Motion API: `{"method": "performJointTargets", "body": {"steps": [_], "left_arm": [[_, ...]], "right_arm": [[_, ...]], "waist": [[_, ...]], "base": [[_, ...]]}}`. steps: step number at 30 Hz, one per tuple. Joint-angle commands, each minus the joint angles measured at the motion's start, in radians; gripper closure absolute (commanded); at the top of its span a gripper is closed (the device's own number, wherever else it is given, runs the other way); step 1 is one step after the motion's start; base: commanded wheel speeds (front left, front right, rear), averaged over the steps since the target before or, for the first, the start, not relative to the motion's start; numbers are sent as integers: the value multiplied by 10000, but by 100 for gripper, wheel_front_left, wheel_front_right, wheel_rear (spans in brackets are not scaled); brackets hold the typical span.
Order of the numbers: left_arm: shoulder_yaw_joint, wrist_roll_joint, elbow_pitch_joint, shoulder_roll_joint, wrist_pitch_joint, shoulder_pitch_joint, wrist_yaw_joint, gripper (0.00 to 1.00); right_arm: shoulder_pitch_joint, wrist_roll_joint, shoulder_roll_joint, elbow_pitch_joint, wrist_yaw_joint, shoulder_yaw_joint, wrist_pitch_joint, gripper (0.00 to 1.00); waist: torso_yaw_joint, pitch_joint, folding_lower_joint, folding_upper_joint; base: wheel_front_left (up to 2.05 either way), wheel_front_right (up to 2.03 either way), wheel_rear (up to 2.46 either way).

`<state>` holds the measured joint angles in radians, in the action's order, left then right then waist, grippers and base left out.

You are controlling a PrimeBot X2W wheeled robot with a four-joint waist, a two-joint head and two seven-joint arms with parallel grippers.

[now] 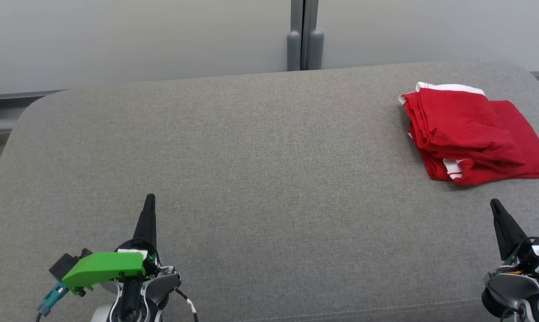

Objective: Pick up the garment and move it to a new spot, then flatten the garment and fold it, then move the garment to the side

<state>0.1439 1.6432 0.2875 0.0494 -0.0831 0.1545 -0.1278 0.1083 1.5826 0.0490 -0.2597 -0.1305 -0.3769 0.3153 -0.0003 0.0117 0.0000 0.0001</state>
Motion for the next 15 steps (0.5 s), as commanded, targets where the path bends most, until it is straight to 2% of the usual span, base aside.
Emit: {"method": "performJointTargets", "body": {"steps": [1, 15], "left_arm": [[6, 55, -14, 10, 6, 117, -66, 100], [6, 55, -15, 10, 6, 117, -66, 100]], "right_arm": [[96, 42, 12, 31, -4, -12, 12, 100], [96, 43, 12, 31, -4, -12, 10, 100]], "waist": [[0, 0, 0, -1], [0, 0, 0, -1]], "base": [[0, 0, 0], [0, 0, 0]]}}
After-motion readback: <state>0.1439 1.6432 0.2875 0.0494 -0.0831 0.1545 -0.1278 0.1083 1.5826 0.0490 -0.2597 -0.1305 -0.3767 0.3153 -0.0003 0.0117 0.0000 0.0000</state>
